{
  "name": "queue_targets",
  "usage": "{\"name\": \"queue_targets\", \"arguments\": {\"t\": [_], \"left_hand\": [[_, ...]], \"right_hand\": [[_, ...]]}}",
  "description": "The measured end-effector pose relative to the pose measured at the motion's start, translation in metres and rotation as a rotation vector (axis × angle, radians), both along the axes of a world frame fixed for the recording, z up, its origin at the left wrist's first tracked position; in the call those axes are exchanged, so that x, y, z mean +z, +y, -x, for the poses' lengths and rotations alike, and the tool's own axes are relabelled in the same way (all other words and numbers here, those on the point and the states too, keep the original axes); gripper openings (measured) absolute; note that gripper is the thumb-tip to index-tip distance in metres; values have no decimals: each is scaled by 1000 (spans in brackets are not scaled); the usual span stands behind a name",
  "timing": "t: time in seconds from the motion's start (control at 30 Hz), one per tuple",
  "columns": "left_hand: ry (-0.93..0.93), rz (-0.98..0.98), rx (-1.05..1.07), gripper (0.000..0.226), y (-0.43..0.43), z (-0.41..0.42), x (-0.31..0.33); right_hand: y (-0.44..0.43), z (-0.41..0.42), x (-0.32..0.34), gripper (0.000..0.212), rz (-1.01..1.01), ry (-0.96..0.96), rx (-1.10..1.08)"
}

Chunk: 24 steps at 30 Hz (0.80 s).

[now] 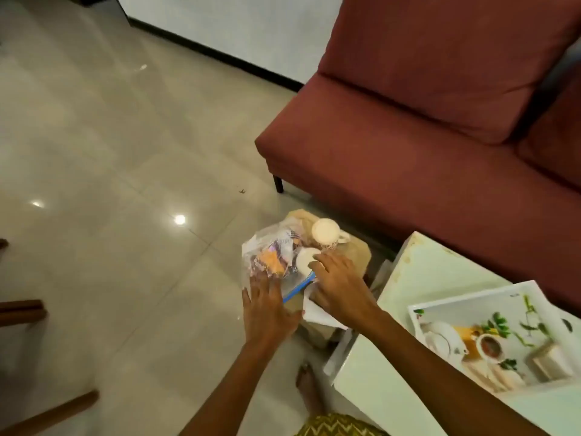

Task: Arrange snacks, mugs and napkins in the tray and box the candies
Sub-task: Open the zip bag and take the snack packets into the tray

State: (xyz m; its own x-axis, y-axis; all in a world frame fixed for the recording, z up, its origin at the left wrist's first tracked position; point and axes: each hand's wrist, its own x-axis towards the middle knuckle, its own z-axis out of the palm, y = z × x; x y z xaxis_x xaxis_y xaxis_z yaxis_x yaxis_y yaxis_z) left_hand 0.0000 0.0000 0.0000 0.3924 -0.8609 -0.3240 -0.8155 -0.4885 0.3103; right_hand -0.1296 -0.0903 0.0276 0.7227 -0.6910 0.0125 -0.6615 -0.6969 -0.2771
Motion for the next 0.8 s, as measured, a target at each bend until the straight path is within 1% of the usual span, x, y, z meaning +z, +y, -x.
{"name": "queue_targets", "arguments": {"t": [0.07, 0.1, 0.2, 0.33, 0.4, 0.43, 0.53, 0.57, 0.63, 0.7, 0.8], "left_hand": [[-28, -76, 5, 95, -5, -10, -25], [-50, -117, -1, 97, -6, -16, -40], [-116, -171, -75, 96, -7, -30, -76], [-131, -151, -135, 84, -9, -42, -111], [-125, -154, -138, 81, -12, -46, -117], [-122, -125, -137, 74, -14, -48, -118], [-150, 5, -139, 27, -16, -49, -119], [-147, 20, -127, 19, -17, -51, -117], [-122, 60, -83, 20, -19, -56, -112], [-90, 95, -29, 30, -22, -62, -104], [-79, 154, 21, 34, -29, -72, -84]], "right_hand": [[-7, -21, -26, 57, 115, 107, 112], [-9, -29, -40, 59, 120, 173, 189], [-18, -49, -81, 59, 176, 304, 353], [-27, -67, -123, 62, 133, 454, 491], [-28, -71, -137, 63, 128, 478, 506], [-29, -72, -142, 61, 120, 479, 501], [-30, -76, -147, 54, 52, 463, 489], [-31, -79, -145, 53, 57, 469, 486], [-33, -84, -141, 52, 128, 466, 482], [-36, -90, -132, 48, 195, 464, 468], [-46, -101, -118, 44, 242, 399, 449]]}}
